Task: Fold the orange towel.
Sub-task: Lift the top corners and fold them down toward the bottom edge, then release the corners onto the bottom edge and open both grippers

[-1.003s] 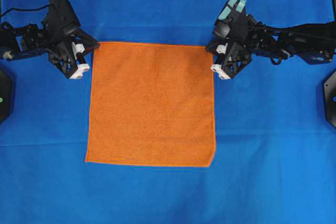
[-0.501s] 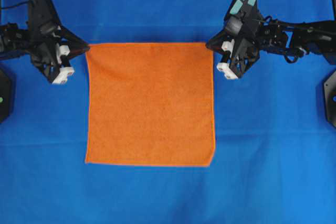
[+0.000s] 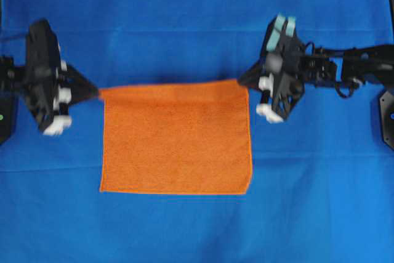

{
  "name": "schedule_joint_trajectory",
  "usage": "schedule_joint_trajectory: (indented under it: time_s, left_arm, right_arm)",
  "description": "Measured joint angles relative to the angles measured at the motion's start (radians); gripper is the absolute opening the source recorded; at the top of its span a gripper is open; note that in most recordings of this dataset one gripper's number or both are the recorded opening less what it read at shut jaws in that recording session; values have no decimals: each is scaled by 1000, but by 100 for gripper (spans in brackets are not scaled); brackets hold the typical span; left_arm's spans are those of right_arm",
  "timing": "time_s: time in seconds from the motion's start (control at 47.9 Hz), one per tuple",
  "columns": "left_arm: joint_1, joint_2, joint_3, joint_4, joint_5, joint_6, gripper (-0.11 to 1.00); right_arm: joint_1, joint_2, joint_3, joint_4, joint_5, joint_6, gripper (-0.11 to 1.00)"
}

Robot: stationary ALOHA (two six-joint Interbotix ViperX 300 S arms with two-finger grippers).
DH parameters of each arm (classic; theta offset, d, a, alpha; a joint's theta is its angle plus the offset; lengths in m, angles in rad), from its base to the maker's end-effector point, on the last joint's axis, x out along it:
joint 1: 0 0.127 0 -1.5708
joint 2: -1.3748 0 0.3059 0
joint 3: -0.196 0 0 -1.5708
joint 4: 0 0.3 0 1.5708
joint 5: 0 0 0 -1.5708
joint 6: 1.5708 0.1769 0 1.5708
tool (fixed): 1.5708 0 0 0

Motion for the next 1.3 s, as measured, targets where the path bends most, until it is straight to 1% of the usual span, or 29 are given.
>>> schedule_joint_trajectory:
  time_s: [0.063,0.146,0.209,0.313,0.46,0.543,0.606,0.856,1.253,1.295]
  left_arm:
    - [-66,6,0,0,-5,-14,2]
    - [-158,28,-3,0,-14,-55,2]
    - [-207,44,-8,0,-17,-91,2]
    - [-272,80,-21,0,-18,-141,2]
    - [-333,143,-54,-2,-20,-164,2]
    - [-354,179,-74,0,-20,-164,2]
    - [-371,206,-86,0,-20,-164,2]
    - [-423,252,-114,0,-20,-166,2]
    - [-437,275,-132,0,-31,-166,2]
    - [-437,278,-135,0,-32,-167,3]
  right_arm:
    - [49,-5,2,18,9,0,2]
    - [112,-5,2,54,14,0,2]
    - [156,-3,2,75,15,0,2]
    - [225,3,0,107,15,0,2]
    - [291,14,0,156,15,0,2]
    - [313,25,-2,183,17,0,2]
    - [318,32,-2,193,17,0,2]
    - [357,60,-18,209,15,0,2]
    - [402,91,-54,244,15,0,3]
    - [402,92,-57,245,18,2,8]
